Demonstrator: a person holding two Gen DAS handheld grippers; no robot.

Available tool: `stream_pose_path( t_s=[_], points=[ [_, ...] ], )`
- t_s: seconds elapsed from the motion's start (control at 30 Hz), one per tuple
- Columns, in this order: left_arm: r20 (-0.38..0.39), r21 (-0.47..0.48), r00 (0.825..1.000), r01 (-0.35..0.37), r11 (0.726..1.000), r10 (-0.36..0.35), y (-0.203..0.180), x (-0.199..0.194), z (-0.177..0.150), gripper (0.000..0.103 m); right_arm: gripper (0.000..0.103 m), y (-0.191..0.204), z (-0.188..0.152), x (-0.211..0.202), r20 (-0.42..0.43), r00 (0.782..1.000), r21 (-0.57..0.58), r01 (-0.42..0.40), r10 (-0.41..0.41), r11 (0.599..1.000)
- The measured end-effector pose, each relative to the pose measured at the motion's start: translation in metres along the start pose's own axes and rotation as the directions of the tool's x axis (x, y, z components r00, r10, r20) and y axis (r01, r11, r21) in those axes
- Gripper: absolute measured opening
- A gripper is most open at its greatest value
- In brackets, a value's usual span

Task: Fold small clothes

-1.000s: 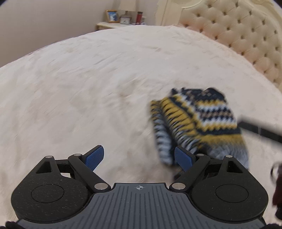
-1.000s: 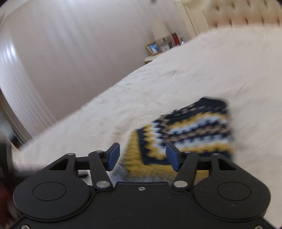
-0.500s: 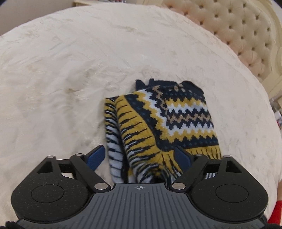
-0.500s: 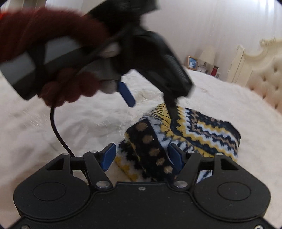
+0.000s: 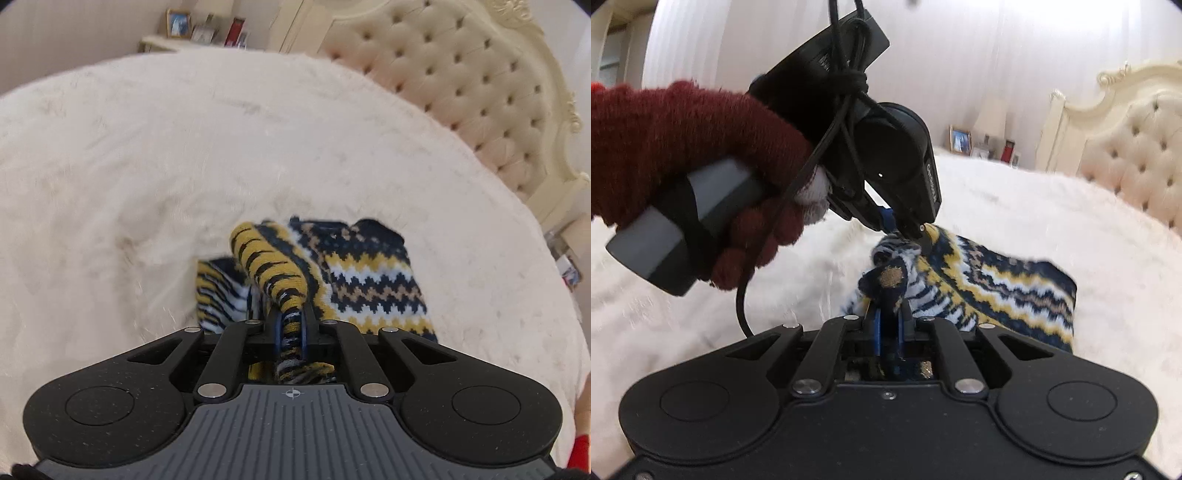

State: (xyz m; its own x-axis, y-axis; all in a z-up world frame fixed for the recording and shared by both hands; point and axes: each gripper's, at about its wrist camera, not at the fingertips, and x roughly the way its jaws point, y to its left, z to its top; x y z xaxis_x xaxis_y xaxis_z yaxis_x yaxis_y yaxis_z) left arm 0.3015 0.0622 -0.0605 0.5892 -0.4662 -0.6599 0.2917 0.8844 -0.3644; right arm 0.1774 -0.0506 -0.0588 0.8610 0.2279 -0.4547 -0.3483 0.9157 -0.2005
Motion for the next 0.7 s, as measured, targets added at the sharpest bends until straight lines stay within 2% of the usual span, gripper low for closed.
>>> stream_pose_path(
  t_s=[0.07,0.13,0.2,0.27,0.33,0.43,0.47,0.53,0.57,0.6,0.7],
  points=[
    [-0.022,-0.001,0.999,-0.031,1.0,0.031,0.006,0.008,-0.003,0.009,0.015,0.007,-0.005,0.015,-0.057,0.998,-0.004,-0.028,0.028,1.0],
    [-0.072,-0.02,0.995,-0.07,0.997,0.068,0.015,0.022,-0.012,0.01,0.026,0.015,-0.018,0.035,-0.142,0.987,-0.004,-0.073,0.072,0.997],
    [-0.105,-0.012,0.99,-0.1,0.995,0.098,0.02,0.033,-0.021,0.019,0.03,0.02,-0.029,0.043,-0.172,0.981,-0.007,-0.092,0.09,0.996],
    [-0.073,0.034,0.989,-0.127,0.991,0.129,0.018,0.03,-0.027,0.027,0.032,0.015,-0.031,0.036,-0.15,0.982,0.035,-0.111,0.115,0.993],
    [-0.05,0.067,0.989,-0.133,0.989,0.136,0.013,0.02,-0.027,0.033,0.053,0.001,-0.03,0.026,-0.12,0.977,0.116,-0.162,0.176,0.98],
    [-0.008,0.074,0.991,-0.136,0.988,0.137,0.007,-0.002,-0.024,0.036,0.058,-0.013,-0.03,0.005,-0.075,0.978,0.183,-0.18,0.197,0.966],
    [0.009,0.075,0.992,-0.126,0.989,0.126,0.006,-0.009,-0.024,0.041,0.058,-0.019,-0.031,-0.003,-0.058,0.978,0.215,-0.184,0.2,0.959],
    [0.029,0.075,0.995,-0.096,0.993,0.094,0.003,-0.02,-0.025,0.06,0.061,-0.032,-0.035,-0.018,-0.02,0.978,0.296,-0.191,0.206,0.936],
    [0.029,0.073,0.997,-0.077,0.994,0.075,0.003,-0.023,-0.027,0.074,0.063,-0.043,-0.035,-0.022,-0.005,0.98,0.334,-0.186,0.2,0.924],
    [0.028,0.064,0.998,-0.057,0.996,0.055,0.001,-0.026,-0.031,0.076,0.068,-0.051,-0.035,-0.028,0.01,0.983,0.372,-0.176,0.186,0.911],
    [0.019,-0.002,1.0,-0.012,1.0,0.012,0.002,-0.031,-0.043,0.077,0.074,-0.082,-0.039,-0.042,0.039,0.989,0.479,-0.142,0.141,0.866]
  ],
)
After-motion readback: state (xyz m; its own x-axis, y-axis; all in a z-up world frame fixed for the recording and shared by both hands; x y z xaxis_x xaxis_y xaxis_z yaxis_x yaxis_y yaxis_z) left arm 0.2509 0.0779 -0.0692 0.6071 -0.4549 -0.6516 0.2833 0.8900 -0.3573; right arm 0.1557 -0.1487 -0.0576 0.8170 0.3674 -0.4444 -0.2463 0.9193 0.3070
